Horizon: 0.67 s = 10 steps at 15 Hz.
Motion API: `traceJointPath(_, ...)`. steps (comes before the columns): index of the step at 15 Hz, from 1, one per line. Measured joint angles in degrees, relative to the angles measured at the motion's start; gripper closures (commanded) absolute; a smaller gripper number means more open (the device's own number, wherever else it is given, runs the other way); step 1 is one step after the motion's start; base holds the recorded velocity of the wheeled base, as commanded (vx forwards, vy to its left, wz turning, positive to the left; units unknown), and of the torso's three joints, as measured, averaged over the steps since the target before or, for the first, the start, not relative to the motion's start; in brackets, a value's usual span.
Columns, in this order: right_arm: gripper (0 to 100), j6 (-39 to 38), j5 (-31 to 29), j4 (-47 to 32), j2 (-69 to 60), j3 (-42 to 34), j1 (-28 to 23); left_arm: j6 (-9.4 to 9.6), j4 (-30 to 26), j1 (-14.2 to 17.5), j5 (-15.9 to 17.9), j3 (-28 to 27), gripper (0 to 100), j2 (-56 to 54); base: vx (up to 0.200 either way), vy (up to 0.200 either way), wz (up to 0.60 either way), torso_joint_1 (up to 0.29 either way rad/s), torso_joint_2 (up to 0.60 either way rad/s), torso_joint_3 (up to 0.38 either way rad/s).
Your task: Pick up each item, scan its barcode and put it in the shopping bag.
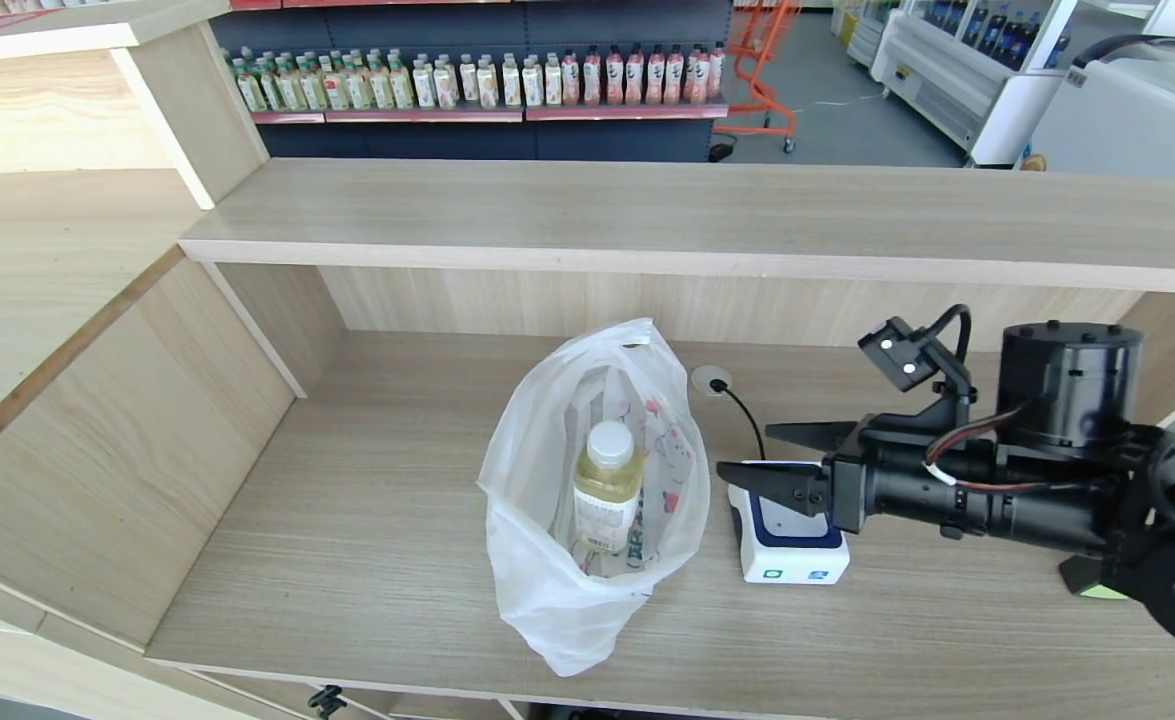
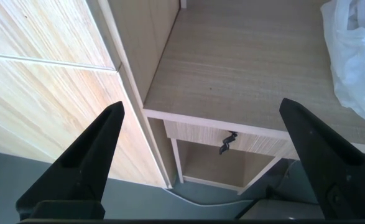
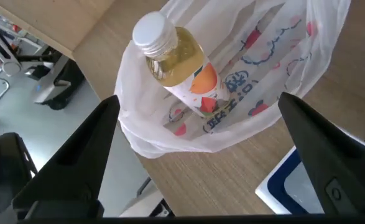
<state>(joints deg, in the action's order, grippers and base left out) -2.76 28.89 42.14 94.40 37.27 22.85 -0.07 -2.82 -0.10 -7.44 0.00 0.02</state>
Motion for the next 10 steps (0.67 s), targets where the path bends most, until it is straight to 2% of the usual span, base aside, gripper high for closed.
traceJointPath(3, 0, -0.5, 0.0, -4.0, -8.3, -3.4, -3.0, 0.00, 0.0, 0.0, 0.0, 0.0, 0, 0.0, 0.000, 0.000, 0.00, 0.000, 0.00, 0.000)
traceJointPath(7, 0, -0.5, -0.1, -4.8, -13.1, -7.0, -5.5, -0.06, 0.0, 0.0, 0.0, 0.0, 0, 0.0, 0.000, 0.000, 0.00, 0.000, 0.00, 0.000)
traceJointPath(10, 0, -0.5, -0.2, -4.9, -14.3, -7.6, -6.3, -0.02, 0.0, 0.0, 0.0, 0.0, 0, 0.1, -0.200, 0.000, 0.00, 0.010, 0.00, -0.001)
